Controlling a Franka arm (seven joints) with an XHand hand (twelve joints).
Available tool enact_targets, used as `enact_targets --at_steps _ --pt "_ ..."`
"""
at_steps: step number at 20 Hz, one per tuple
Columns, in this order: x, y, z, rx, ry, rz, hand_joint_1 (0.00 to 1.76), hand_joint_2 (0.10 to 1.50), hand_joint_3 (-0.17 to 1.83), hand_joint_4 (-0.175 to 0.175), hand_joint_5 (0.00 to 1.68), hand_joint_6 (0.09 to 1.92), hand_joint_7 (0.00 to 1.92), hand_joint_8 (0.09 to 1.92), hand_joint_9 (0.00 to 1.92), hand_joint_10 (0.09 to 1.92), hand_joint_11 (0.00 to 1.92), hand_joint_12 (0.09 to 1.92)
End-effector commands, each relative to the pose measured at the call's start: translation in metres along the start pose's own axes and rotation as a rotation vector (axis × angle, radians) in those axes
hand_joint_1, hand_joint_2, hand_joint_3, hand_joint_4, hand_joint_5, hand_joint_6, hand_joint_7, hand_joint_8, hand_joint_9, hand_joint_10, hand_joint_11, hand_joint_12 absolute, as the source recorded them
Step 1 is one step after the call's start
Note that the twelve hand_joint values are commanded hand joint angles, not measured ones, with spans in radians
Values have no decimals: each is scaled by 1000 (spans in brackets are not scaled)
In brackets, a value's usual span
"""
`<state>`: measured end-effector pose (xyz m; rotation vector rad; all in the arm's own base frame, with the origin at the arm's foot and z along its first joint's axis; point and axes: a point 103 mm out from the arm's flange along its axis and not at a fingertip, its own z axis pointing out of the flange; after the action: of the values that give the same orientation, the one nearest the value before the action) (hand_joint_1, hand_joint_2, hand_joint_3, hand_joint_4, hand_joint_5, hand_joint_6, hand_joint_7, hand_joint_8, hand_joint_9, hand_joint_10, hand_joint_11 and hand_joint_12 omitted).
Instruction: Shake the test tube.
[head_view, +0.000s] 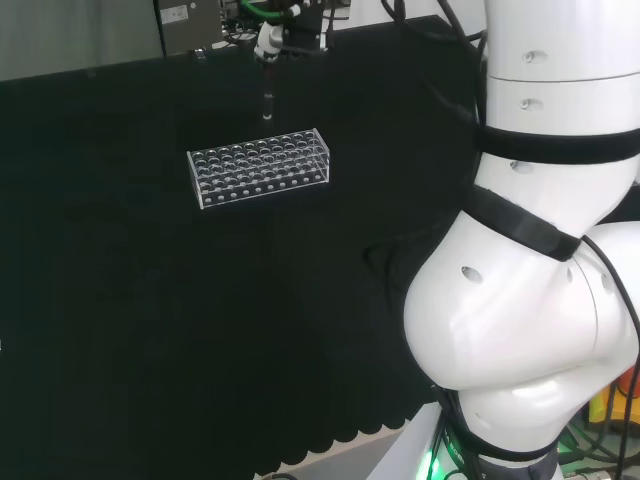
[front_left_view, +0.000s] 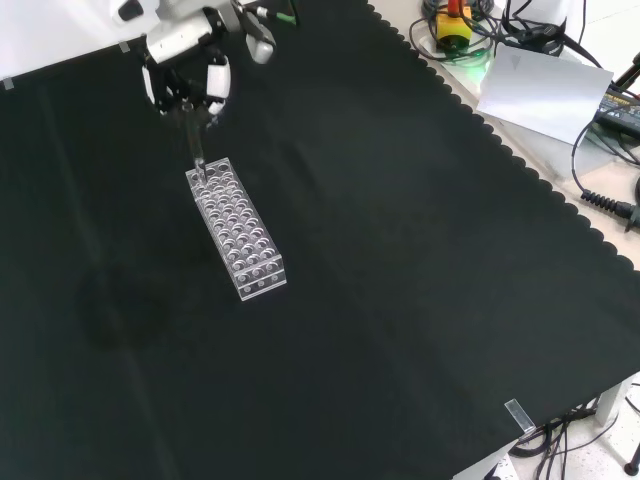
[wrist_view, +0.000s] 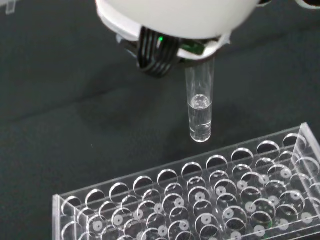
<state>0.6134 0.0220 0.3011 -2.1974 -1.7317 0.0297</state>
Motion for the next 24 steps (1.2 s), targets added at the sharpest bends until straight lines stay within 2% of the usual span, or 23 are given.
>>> enact_targets --at_steps 1,6,14,18,21,24 --pt "-14 -28 -43 -31 23 -3 1232 666 614 -175 1324 548 1710 500 1654 604 1280 843" --pt "-3 -48 -63 -50 55 -19 1232 664 616 -175 1324 548 1712 501 1653 608 1280 843" --pt "68 -72 -62 -30 106 -146 1232 662 620 -175 1325 548 1714 501 1649 613 1280 843" --pt "95 -83 -59 -15 128 -194 1232 662 621 -175 1325 548 1714 501 1648 615 1279 843" --pt "100 -88 -59 -15 133 -202 1232 661 622 -175 1325 549 1714 501 1647 617 1279 843" --pt "87 -88 -61 -25 126 -178 1233 661 623 -175 1325 549 1714 501 1646 619 1279 843"
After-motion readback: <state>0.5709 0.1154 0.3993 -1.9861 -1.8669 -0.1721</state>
